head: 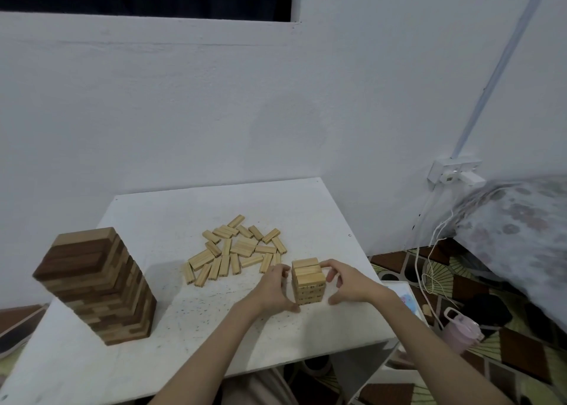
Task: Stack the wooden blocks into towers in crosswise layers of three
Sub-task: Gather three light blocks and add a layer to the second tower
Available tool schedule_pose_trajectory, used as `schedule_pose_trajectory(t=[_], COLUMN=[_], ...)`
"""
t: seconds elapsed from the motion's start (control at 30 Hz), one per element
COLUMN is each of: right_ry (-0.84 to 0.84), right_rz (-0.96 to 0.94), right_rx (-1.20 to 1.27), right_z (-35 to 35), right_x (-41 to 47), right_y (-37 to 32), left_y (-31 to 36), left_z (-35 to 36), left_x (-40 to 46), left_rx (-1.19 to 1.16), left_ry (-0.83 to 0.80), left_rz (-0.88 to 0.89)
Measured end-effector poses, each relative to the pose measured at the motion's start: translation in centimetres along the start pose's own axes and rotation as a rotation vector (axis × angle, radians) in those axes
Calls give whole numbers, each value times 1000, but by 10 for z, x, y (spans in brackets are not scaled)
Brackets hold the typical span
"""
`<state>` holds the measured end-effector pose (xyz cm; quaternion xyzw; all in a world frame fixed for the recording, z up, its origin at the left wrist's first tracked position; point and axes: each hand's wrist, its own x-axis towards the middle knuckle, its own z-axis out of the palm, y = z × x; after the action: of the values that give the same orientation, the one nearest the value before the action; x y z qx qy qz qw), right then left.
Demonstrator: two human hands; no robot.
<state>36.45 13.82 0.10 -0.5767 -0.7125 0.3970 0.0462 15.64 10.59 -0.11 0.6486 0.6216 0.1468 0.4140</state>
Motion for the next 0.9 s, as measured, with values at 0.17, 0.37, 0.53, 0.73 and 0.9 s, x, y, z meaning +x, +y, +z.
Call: schedule_pose_trajectory(t=[0.17, 0.37, 0.53, 0.73, 0.9], right_ry=[98, -8, -4, -32, -142], right_rz=[155, 283, 301, 292, 205], right_rx=[268, 754, 808, 809, 823], right_z=[-10, -12, -4, -1, 0], right_x=[1, -7, 0, 3, 0], right_y=[-2, -39, -51, -55, -59], left_y=[13, 39, 80, 88, 80], left_z=[-21, -26, -28, -28, -23], left_x=[1, -11, -44, -43, -32], left_rx=[-504, -1095, -1131, -1217, -1247], left_ry=[47, -58, -95, -173, -247], left_rz=[-286, -507, -419, -459, -414])
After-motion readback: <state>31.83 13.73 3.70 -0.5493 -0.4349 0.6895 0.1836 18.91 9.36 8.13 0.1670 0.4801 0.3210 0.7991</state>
